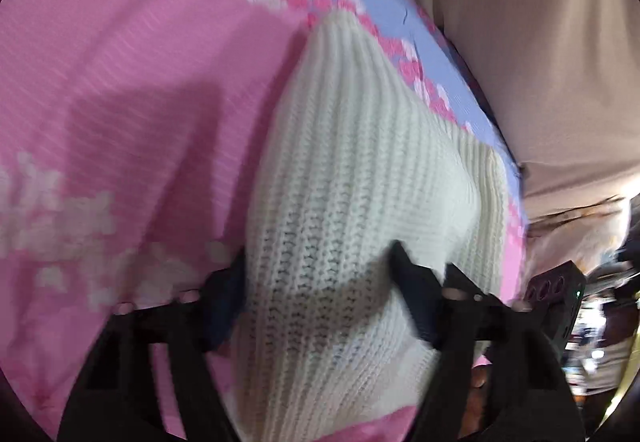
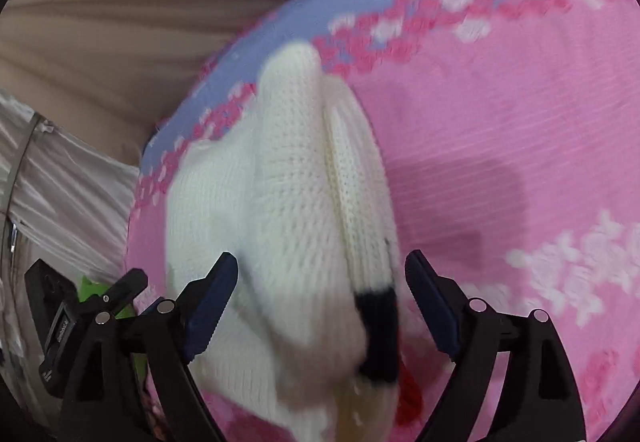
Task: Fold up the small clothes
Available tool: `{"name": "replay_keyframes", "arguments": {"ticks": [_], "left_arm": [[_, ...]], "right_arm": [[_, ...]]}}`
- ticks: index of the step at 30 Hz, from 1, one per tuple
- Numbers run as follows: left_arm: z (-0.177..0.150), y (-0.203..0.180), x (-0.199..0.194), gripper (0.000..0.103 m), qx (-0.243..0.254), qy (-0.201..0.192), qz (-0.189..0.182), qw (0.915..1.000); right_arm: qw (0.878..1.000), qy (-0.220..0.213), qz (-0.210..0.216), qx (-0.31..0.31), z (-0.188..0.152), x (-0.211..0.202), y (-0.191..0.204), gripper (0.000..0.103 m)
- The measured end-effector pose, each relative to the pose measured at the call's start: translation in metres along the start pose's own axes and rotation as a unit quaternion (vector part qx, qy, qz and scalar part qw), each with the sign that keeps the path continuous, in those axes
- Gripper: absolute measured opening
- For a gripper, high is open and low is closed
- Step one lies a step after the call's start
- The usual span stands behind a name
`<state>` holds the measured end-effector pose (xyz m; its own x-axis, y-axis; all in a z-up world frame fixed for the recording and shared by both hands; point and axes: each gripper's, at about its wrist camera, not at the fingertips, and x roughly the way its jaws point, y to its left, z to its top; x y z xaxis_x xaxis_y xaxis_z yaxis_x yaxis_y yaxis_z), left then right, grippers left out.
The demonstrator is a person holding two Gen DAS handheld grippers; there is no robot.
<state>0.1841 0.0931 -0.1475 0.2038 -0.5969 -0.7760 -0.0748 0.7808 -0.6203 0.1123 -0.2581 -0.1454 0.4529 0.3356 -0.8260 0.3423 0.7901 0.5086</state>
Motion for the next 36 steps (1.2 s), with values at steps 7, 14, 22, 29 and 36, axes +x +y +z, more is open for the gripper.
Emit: {"name": "replay_keyframes", "arguments": {"ticks": [7, 14, 22, 29, 36], "left_arm": [[0.023, -0.064, -0.071, 0.037, 0.115, -0.134, -0.034, 0.9837], [0.047, -0.054, -0.011, 0.048, 0.123, -0.114, 0.138, 0.9761], [0.003, -0.062, 0.008, 0.057, 0.17, -0.12, 0.238, 0.9486], [-0.007, -0.054, 0.002, 0.057, 0.182, -0.122, 0.252, 0.9426], [-0.011, -0.062, -0.006, 0.057, 0.179, -0.116, 0.255, 0.9431]], "right_arm": [[0.991, -0.084, 0.045, -0.09, 0.01, -0.04, 0.07, 0.033], [0.983, -0.135, -0.038, -0.118, 0.057, -0.014, 0.072, 0.051], [0.984, -0.125, -0.051, -0.119, 0.012, -0.039, 0.068, 0.021], [0.977, -0.1, -0.116, -0.15, -0.001, -0.013, 0.073, 0.007], [0.967, -0.07, -0.173, -0.171, -0.005, 0.01, 0.068, 0.008]]}}
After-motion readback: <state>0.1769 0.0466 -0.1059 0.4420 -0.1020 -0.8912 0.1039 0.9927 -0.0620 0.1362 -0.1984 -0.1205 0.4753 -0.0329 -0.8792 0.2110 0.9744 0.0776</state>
